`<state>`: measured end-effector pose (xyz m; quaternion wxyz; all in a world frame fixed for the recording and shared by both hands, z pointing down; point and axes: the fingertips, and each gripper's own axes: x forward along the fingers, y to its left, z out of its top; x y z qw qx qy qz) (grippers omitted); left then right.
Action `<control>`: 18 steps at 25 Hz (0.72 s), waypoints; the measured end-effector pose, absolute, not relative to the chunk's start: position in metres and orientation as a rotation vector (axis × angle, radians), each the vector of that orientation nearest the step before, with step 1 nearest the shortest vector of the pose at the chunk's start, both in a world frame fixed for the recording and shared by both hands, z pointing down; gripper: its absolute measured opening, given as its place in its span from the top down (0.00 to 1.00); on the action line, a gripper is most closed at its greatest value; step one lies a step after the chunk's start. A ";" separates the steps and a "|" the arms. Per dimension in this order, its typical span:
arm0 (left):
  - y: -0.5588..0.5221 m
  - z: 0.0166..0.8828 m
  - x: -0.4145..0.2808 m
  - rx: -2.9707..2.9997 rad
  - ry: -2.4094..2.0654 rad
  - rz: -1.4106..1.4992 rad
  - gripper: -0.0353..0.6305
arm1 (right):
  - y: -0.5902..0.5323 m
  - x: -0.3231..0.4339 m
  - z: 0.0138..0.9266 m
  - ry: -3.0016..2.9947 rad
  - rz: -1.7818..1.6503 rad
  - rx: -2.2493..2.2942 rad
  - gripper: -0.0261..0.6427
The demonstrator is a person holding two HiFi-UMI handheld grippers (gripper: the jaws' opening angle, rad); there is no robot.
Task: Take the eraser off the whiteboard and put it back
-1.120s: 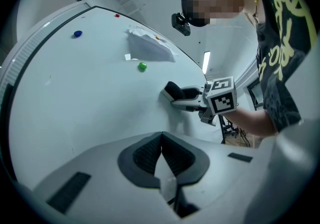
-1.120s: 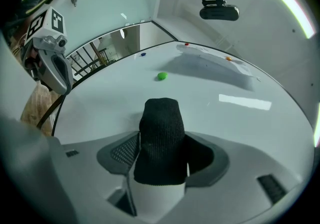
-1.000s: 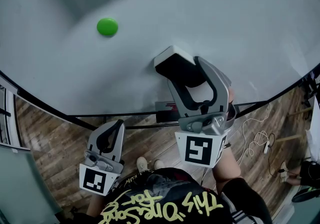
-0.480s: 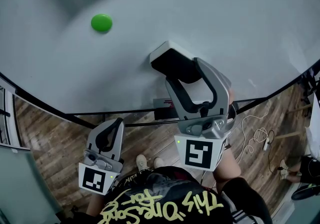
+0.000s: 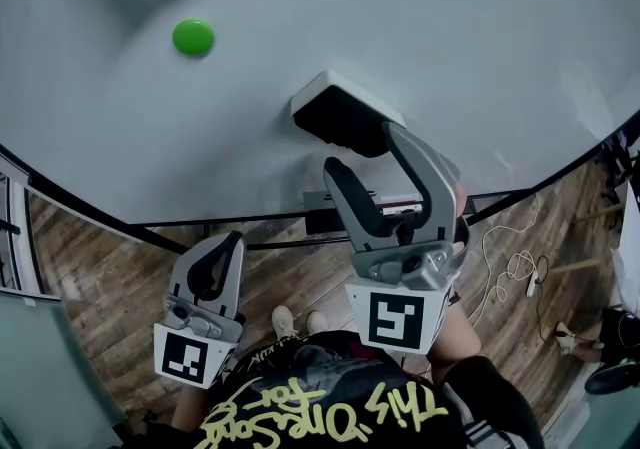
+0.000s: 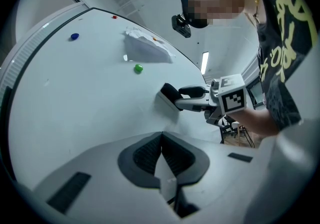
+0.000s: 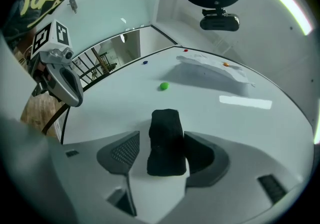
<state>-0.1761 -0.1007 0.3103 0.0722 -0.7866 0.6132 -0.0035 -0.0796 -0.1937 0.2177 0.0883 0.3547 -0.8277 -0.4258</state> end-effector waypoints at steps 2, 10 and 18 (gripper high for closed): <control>-0.102 0.310 -0.177 -2.362 1.842 -0.011 0.94 | -0.191 -0.081 0.220 -2.473 -1.261 1.047 0.57; -0.100 0.306 -0.174 -2.357 1.824 -0.001 0.94 | -0.174 -0.086 0.231 -2.530 -1.222 1.017 0.57; -0.102 0.302 -0.168 -2.361 1.804 0.002 0.94 | -0.165 -0.089 0.246 -2.569 -1.179 0.973 0.57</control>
